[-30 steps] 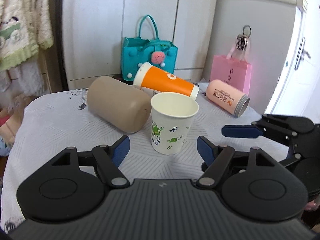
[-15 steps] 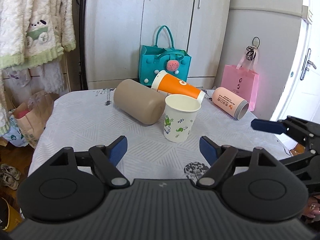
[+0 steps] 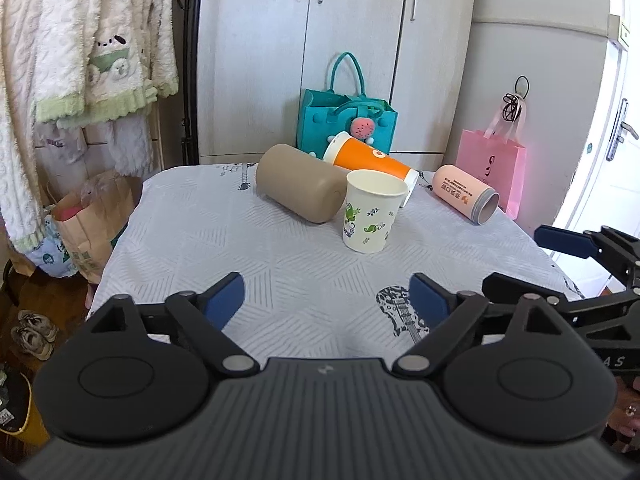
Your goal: Flip cup upright
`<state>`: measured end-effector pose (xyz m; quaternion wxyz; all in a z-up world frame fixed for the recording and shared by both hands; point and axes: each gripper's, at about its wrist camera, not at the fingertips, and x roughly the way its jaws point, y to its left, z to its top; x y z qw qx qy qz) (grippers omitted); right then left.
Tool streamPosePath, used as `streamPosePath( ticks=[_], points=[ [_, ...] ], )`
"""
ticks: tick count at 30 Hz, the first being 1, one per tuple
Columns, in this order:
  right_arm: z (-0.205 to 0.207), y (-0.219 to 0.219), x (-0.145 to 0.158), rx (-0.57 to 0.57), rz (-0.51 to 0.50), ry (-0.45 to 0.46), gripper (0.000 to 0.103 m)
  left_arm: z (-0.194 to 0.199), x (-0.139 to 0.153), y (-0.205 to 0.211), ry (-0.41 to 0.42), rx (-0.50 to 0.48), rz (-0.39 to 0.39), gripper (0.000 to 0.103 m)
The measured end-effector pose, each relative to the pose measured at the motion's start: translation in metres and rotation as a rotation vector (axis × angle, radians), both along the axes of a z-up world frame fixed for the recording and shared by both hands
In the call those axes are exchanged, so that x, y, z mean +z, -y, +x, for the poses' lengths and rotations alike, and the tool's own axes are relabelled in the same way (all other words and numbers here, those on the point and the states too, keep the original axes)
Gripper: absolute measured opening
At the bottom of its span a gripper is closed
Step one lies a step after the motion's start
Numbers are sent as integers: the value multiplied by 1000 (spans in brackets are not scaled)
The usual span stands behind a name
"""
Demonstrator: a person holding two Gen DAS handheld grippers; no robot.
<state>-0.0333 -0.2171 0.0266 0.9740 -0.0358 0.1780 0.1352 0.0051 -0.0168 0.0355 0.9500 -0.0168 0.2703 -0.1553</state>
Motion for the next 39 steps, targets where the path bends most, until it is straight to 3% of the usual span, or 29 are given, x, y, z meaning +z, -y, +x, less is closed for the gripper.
streamPosePath(
  ticks=[4, 10, 15, 20, 24, 29, 39],
  points=[
    [-5, 3, -2, -50, 29, 1, 103, -5, 0, 0, 9, 25, 1, 103],
    [-8, 6, -3, -179, 27, 3, 103, -9, -1, 0, 23, 89, 21, 103],
    [-10, 8, -8, -223, 22, -12, 103, -10, -6, -5, 6, 76, -33, 103],
    [-6, 9, -17, -278, 0, -30, 103, -16, -14, -2, 59, 133, 15, 103],
    [2, 12, -23, -306, 33, -82, 103, -7, -21, 1, 50, 147, 55, 103],
    [6, 5, -27, -312, 18, -78, 103, 2, -28, -4, 25, 152, 48, 103],
    [15, -1, -32, -376, -17, -74, 103, 3, -31, -1, 53, 181, 93, 103]
  ],
)
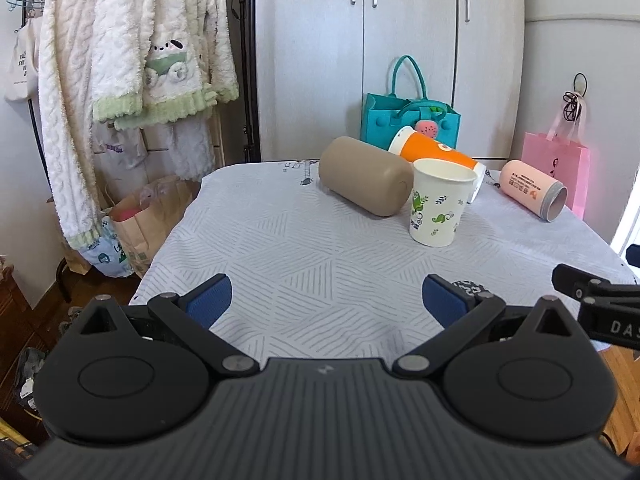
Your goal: Flip cup upright
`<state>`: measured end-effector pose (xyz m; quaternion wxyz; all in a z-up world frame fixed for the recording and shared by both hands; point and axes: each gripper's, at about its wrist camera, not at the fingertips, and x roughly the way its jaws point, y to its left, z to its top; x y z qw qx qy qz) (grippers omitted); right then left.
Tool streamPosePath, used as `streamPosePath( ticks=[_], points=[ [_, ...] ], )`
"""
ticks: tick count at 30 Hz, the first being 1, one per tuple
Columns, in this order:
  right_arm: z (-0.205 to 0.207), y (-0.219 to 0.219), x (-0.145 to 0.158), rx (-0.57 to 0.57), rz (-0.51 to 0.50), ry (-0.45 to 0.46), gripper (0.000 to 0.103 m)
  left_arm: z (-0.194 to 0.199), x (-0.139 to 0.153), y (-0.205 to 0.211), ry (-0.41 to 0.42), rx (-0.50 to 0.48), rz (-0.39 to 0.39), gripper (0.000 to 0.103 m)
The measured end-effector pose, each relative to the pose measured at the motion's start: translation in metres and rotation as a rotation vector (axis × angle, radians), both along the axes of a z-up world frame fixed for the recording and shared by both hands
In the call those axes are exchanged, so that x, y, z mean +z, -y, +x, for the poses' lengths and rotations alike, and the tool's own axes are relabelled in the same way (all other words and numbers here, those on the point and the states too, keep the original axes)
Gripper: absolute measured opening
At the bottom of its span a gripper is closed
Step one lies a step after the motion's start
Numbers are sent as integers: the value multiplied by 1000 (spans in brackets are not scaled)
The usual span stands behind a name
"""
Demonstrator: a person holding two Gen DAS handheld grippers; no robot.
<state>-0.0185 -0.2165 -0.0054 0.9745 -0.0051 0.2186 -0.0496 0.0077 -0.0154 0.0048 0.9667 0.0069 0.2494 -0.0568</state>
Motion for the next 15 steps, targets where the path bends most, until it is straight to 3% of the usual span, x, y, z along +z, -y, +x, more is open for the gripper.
streamPosePath(
  ticks=[15],
  points=[
    [-6, 10, 1, -51, 32, 22, 103, -3, 1, 1, -1, 2, 26, 103]
  ],
)
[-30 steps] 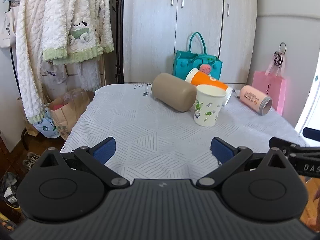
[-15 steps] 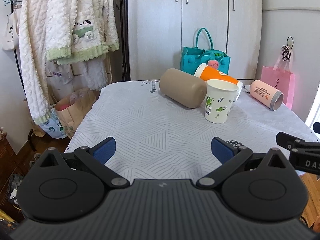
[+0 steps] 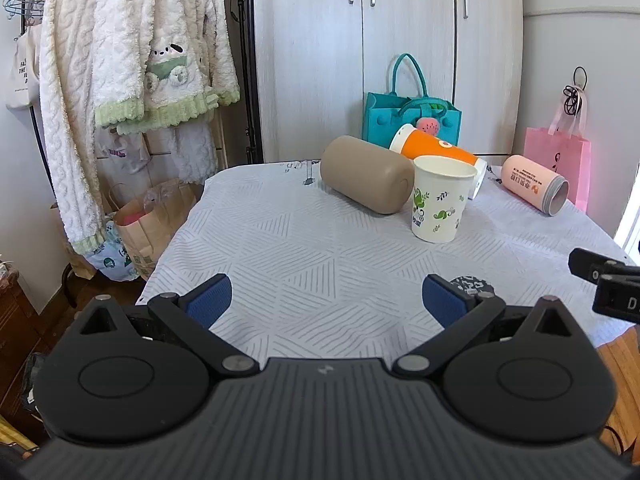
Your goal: Flip cup upright
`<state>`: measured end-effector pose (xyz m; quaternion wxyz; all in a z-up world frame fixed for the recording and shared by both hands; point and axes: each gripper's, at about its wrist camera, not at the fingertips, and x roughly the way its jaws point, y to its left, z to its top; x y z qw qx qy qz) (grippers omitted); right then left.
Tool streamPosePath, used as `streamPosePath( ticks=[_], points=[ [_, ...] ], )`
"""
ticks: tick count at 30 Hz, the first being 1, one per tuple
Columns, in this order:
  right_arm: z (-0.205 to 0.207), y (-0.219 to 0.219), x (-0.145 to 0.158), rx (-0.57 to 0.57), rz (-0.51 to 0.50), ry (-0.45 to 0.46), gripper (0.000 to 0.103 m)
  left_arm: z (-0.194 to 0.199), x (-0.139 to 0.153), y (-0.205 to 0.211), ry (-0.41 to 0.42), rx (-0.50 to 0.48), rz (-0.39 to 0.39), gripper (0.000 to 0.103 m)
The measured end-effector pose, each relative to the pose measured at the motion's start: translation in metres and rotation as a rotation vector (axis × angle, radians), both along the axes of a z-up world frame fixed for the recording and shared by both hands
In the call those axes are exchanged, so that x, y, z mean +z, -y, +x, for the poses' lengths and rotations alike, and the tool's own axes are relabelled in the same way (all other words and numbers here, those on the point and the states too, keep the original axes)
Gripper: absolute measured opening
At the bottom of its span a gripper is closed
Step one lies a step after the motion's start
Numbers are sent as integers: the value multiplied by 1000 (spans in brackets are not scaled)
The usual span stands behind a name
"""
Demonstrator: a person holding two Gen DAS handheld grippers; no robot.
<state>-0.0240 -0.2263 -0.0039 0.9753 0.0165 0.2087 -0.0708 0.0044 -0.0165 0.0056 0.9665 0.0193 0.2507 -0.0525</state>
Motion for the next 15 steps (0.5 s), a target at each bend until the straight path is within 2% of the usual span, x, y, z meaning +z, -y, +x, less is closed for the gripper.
streamPosePath(
  ticks=[15],
  points=[
    [-4, -3, 0, 13, -13, 4, 103, 3, -1, -7, -27, 16, -32, 103]
  ],
)
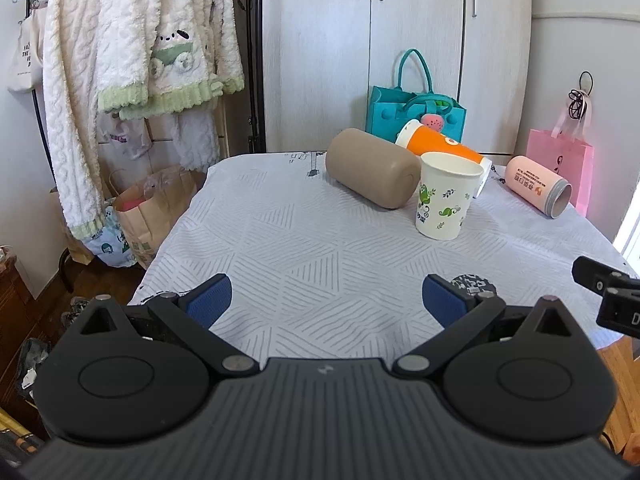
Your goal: Flip cup upright
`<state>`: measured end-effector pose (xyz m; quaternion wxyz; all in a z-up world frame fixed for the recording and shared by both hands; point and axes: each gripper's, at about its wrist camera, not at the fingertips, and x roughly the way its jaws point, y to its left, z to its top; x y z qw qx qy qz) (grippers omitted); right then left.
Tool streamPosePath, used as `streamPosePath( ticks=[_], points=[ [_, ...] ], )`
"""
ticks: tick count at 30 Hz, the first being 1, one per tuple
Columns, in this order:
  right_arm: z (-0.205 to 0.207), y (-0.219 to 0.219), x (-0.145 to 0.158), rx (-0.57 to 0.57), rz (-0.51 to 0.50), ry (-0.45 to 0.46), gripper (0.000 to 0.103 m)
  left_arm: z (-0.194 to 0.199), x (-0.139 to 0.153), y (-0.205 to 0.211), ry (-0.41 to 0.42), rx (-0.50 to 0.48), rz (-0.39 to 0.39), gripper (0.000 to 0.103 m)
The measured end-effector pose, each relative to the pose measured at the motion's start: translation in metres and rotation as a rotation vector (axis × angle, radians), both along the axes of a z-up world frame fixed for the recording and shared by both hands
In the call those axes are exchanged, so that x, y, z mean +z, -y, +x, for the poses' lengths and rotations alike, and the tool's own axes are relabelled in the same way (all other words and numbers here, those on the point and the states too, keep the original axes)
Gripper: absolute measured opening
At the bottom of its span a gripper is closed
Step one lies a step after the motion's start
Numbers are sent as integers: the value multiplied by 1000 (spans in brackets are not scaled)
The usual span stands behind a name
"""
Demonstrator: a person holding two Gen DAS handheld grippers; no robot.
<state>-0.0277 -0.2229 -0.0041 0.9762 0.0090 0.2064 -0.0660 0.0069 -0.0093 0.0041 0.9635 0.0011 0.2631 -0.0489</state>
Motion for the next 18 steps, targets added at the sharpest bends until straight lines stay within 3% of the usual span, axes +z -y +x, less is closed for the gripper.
streamPosePath(
  ticks=[18],
  points=[
    [1, -1, -1, -6, -10, -7, 103, -1, -1, -3, -5, 4, 8, 103]
  ],
)
